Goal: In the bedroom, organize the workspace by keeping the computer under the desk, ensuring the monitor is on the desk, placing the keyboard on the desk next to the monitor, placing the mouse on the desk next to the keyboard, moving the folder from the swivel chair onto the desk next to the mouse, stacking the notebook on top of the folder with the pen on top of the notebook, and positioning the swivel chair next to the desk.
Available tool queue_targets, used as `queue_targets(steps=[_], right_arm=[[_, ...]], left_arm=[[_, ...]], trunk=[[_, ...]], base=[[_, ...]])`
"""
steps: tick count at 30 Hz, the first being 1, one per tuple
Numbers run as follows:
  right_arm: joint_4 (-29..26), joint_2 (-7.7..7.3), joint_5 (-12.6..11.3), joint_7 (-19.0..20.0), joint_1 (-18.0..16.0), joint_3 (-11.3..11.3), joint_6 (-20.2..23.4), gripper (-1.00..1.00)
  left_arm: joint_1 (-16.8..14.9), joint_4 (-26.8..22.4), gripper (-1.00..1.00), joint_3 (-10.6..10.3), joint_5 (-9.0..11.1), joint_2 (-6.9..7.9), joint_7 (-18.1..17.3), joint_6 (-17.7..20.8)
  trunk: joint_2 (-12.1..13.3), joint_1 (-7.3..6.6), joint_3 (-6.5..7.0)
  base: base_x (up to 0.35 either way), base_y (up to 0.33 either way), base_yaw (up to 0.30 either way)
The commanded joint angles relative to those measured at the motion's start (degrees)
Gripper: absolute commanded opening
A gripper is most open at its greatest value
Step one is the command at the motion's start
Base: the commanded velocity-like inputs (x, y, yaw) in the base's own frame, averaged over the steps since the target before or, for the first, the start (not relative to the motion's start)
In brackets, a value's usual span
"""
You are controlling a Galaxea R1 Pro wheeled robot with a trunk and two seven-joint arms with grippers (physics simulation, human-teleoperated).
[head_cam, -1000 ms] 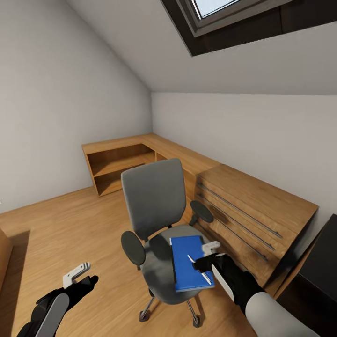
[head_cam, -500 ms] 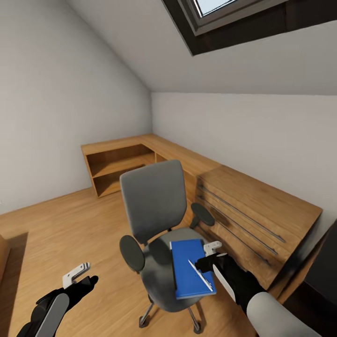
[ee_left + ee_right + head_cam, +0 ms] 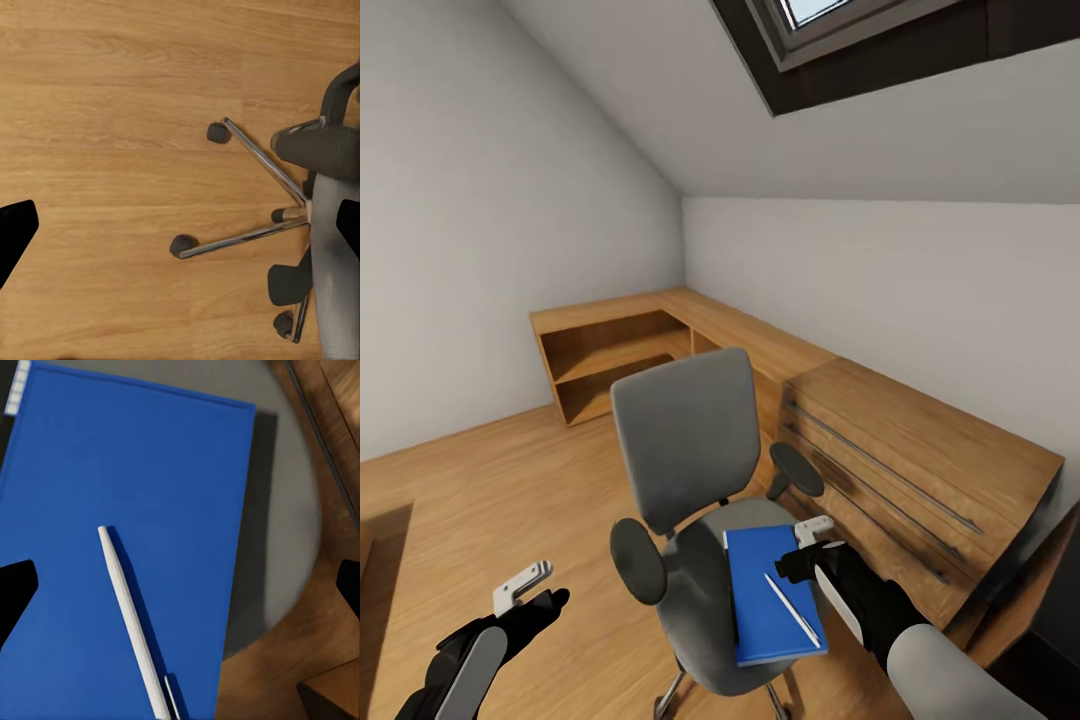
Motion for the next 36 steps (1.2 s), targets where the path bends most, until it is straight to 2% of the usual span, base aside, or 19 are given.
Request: queue_targets(steps=[1,16,20,26,36], right_arm=[[-0.08,-0.05,-0.56,-0.17,-0.04,0.23,0.25,1.0],[0.07,0.06,-0.61,0.95,-0.04,0.66,0.31,1.0],[0.1,0.04,-0.52,4.27,-0.04,0.63,0.41,1.0],[0.1,0.02,-0.4,6.68,-0.04,0.42,0.61,1.0],[0.21,0.04,-0.28,7.35,-0.04,0.45,0.69,1.0]], left_arm=[[-0.03,-0.08,1.0,-0.01,0.59,0.01,0.51,0.14],[-0.03,-0.54,1.0,0.09,0.62,0.02,0.6,0.25],[-0.02,-1.5,1.0,0.09,0.62,0.01,0.66,0.27],[-0.03,-1.75,1.0,0.09,0.67,0.02,0.67,0.27],[-0.03,-1.83,1.0,0.36,0.7,0.01,0.67,0.26]], trunk=[[-0.03,0.01,-0.06],[-0.03,0.01,-0.06],[-0.03,0.01,-0.06],[-0.03,0.01,-0.06],[-4.05,2.21,-1.86]], base=[[0.094,0.0,0.0],[0.021,0.0,0.0],[0.0,0.0,0.0],[0.0,0.0,0.0],[0.0,0.0,0.0]])
